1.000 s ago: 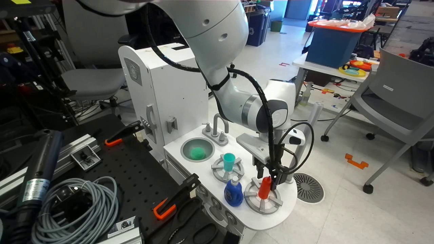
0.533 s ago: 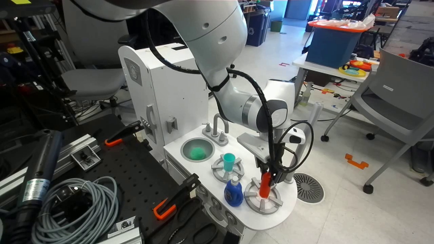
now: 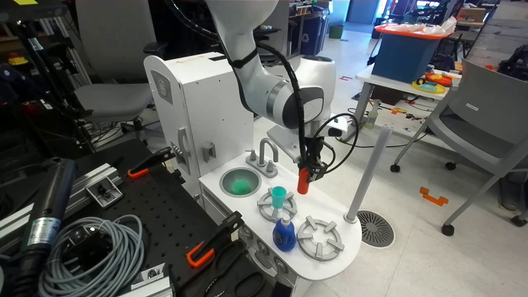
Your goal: Put the orange bottle in the blue cup
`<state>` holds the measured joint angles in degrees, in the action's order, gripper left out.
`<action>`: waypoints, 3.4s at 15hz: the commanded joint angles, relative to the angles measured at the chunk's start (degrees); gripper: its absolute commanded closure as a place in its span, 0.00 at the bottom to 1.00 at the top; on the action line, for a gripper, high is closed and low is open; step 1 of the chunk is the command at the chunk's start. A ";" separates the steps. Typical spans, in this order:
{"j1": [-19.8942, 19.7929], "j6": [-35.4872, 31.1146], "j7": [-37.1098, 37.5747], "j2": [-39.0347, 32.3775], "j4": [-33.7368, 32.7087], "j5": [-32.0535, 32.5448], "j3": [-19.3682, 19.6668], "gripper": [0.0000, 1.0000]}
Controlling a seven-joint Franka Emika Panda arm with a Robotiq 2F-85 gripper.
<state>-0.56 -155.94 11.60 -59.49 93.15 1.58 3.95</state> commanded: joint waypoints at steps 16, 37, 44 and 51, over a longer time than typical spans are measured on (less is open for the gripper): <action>0.31 -7.87 -2.36 10.77 18.51 -3.81 -3.73 0.88; 5.08 -1.59 0.19 -1.25 4.56 -2.58 1.42 0.79; 6.77 0.12 1.34 -5.48 -0.63 -1.93 3.03 0.88; 8.21 4.48 2.89 -9.31 -6.23 -1.66 3.78 0.88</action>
<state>6.44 -153.87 12.79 -65.97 91.01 -0.52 6.08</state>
